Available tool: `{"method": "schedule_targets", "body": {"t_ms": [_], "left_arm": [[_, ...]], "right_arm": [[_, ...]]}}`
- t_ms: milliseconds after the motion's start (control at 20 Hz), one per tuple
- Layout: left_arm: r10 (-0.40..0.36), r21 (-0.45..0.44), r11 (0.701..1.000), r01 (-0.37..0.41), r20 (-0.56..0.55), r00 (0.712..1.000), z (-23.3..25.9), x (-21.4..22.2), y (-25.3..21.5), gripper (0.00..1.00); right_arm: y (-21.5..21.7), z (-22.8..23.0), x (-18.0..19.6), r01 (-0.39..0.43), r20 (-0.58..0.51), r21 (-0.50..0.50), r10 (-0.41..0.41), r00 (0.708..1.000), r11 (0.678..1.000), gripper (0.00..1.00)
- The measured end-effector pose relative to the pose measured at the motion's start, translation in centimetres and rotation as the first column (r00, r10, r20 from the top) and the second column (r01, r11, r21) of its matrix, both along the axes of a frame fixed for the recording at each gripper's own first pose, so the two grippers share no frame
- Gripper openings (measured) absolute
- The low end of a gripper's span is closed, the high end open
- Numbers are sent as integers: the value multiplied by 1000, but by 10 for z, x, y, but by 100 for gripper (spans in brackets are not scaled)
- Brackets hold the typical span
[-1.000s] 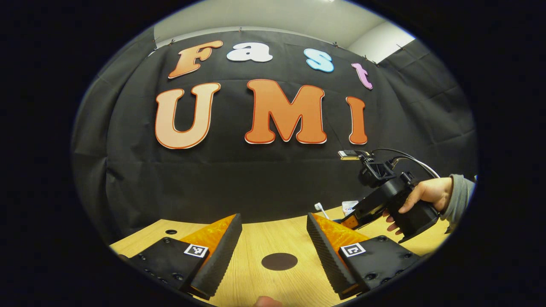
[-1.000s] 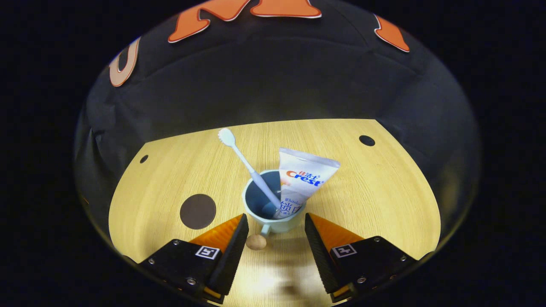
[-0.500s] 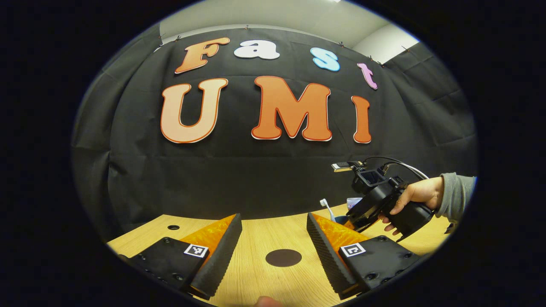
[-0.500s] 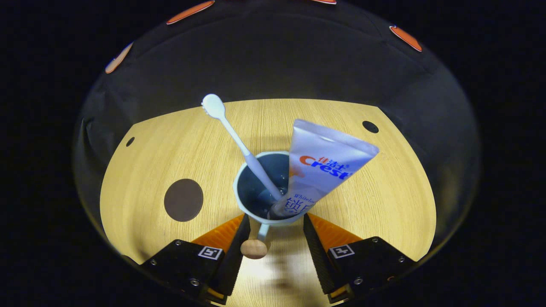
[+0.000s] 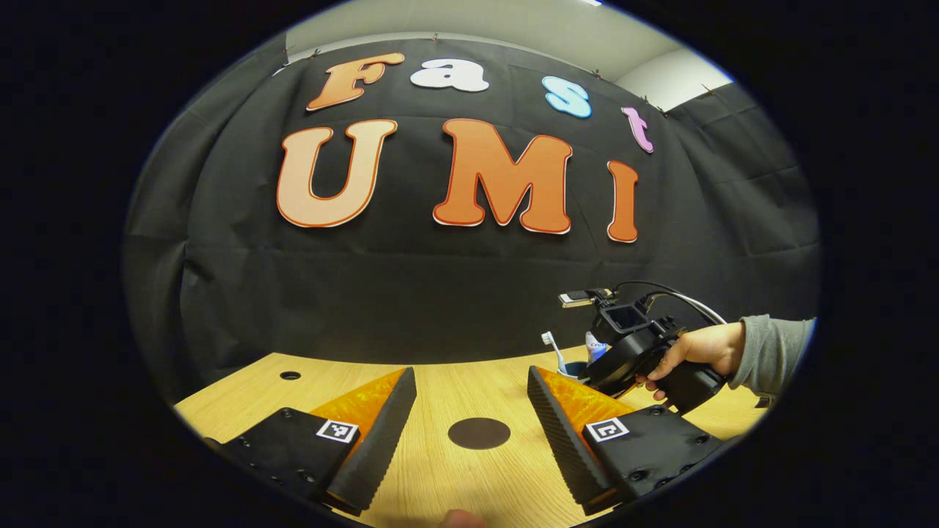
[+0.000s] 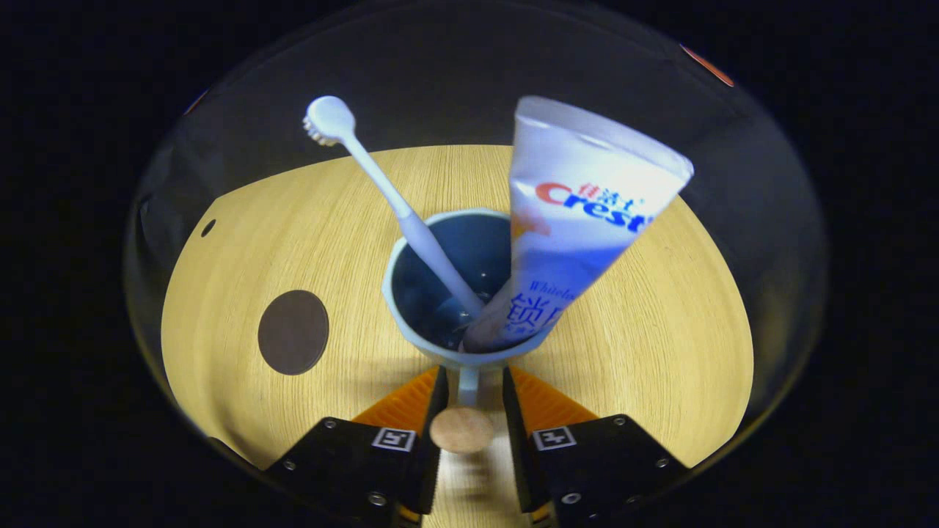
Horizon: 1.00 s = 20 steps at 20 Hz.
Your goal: Put the toothbrush and toothpaste on the desktop into the cup, then pick up the cup and place it on the coaster on the desktop.
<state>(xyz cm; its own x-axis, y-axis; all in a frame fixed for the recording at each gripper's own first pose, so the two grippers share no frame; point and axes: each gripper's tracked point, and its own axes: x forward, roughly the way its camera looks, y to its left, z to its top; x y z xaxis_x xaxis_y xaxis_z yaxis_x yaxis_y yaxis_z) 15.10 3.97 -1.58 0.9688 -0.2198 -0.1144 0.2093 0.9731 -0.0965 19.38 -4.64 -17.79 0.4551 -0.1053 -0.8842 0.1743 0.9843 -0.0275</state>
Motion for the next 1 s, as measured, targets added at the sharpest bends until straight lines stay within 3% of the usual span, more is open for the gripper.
{"method": "schedule_targets", "body": {"t_ms": [50, 250, 1000], "left_arm": [[2, 2, 1000, -2, -3, 1000, 0, 0, 1, 96], [7, -1, 1000, -7, -4, 1000, -1, 1, 3, 96], [38, 7, 999, -38, -15, 999, -4, -7, 15, 96]], "right_arm": [[2, 3, 0, 1, 4, 9, -1, 1000, 1000, 29], [0, -2, 3, 1, 34, 9, -1, 999, 1000, 24], [1, 3, 19, -75, 132, -2, 75, 988, 997, 22]]}}
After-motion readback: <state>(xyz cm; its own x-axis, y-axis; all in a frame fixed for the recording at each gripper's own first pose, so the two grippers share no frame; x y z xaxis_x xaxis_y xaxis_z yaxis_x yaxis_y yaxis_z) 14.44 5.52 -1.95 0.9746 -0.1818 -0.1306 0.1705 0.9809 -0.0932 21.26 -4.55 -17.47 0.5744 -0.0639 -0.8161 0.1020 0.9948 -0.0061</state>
